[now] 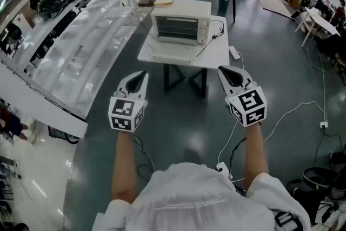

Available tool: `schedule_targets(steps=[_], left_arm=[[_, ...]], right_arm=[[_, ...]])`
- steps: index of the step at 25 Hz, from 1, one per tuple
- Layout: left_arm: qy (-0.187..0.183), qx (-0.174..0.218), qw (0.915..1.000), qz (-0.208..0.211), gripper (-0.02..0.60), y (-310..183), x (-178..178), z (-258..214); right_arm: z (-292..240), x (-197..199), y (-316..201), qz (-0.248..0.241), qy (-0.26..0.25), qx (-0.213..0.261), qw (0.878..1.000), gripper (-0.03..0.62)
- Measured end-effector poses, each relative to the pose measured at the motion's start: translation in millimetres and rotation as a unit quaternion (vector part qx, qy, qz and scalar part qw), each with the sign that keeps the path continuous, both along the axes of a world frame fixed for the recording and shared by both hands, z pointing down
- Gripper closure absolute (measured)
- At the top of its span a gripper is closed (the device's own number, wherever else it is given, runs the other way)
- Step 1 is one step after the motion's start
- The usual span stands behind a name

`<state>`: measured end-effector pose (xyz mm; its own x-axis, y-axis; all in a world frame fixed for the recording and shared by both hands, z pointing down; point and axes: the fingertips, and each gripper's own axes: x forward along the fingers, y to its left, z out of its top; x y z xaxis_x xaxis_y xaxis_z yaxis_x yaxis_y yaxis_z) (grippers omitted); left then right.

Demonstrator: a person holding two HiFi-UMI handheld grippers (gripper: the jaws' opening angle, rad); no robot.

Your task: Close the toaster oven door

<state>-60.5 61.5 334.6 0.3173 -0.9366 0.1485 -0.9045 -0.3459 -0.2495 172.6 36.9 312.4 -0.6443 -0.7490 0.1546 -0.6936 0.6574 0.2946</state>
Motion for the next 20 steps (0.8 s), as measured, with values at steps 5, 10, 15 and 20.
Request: schedule_targets(steps=[5, 10, 15, 20], left_arm=[[-0.004, 0.000, 1.0000, 0.004, 0.561, 1, -10, 1], [-0.005, -0.004, 0.9999, 0.011, 0.561, 2, -11, 5], [-0.004, -0.009, 0.9997, 0.021, 0.561, 5, -19, 8], [-0.003, -0.012, 0.9993, 0.037, 0.561, 10, -30, 14]], right_arm=[[-1, -11, 0, 0.003, -0.008, 0.000, 1.000, 0.579], [-8, -10, 1, 0.013, -0.057, 0.002, 0.998, 0.580], [-3, -21, 4, 0.008, -0.052, -0.004, 0.999, 0.579], [5, -31, 16, 0.004, -0.063, -0.022, 0.998, 0.579]])
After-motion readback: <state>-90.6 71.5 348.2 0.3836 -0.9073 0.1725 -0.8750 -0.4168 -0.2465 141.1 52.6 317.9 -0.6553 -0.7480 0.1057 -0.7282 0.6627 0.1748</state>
